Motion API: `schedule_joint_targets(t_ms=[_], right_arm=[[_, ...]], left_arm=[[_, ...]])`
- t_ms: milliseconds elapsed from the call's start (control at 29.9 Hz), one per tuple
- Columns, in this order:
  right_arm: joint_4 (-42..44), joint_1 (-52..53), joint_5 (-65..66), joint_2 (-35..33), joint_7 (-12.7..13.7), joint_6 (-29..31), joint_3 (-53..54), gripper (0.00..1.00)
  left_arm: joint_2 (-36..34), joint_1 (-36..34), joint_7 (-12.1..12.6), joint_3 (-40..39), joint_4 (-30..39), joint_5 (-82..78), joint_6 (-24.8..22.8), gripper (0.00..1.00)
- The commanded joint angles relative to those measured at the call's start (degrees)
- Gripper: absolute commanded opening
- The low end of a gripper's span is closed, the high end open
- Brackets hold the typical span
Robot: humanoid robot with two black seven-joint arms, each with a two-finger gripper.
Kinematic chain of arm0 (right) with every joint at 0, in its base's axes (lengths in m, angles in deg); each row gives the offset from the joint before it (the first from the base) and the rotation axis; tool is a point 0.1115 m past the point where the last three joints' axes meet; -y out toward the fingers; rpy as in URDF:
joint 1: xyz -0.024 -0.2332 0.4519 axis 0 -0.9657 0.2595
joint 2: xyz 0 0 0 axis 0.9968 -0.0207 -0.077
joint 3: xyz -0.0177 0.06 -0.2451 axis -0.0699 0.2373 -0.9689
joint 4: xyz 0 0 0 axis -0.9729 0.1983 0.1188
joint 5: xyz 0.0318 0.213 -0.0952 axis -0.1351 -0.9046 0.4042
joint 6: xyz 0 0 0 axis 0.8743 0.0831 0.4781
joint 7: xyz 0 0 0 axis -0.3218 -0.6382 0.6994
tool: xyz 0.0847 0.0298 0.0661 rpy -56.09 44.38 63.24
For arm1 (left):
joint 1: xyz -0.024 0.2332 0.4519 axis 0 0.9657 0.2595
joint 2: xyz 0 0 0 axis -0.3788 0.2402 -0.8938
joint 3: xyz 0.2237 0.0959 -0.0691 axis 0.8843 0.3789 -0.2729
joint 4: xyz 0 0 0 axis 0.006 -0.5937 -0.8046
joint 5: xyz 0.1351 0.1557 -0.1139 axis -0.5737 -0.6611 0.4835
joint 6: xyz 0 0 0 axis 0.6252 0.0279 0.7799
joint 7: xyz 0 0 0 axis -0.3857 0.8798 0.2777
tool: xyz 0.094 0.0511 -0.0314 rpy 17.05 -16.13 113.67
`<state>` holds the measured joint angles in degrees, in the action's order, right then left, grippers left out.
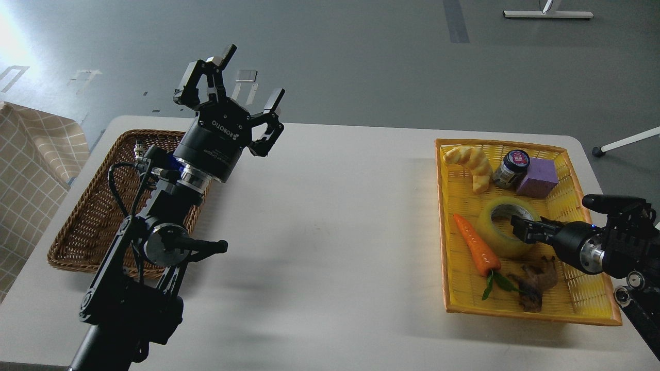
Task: Place and transfer tape with both arms
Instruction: 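Grasp the yellow tape roll with the right gripper and lift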
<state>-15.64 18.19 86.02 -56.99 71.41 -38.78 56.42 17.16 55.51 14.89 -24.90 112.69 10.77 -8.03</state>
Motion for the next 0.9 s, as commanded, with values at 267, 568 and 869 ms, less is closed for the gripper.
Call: schedule_joint_targets(t_ms=[267,568,869], right_arm=[[-0.5,-0.1,0.0,-0.2,-0.3,0.4,-0.1,0.20],[-0.6,0.1,0.0,-0.2,-0.4,1.0,-0.1,0.14],[-7.0,0.4,0.0,-4.9,-0.6,2.2,1.1,0.14]], left_arm=[[-0.1,-0.1,0.0,0.0,-0.2,0.1,0.1,0.98],[-0.2,0.1,0.0,-0.2,-0.3,0.1,0.1,0.98],[0.0,0.1,0.0,-0.2,-0.3,0.1,0.1,0.98]])
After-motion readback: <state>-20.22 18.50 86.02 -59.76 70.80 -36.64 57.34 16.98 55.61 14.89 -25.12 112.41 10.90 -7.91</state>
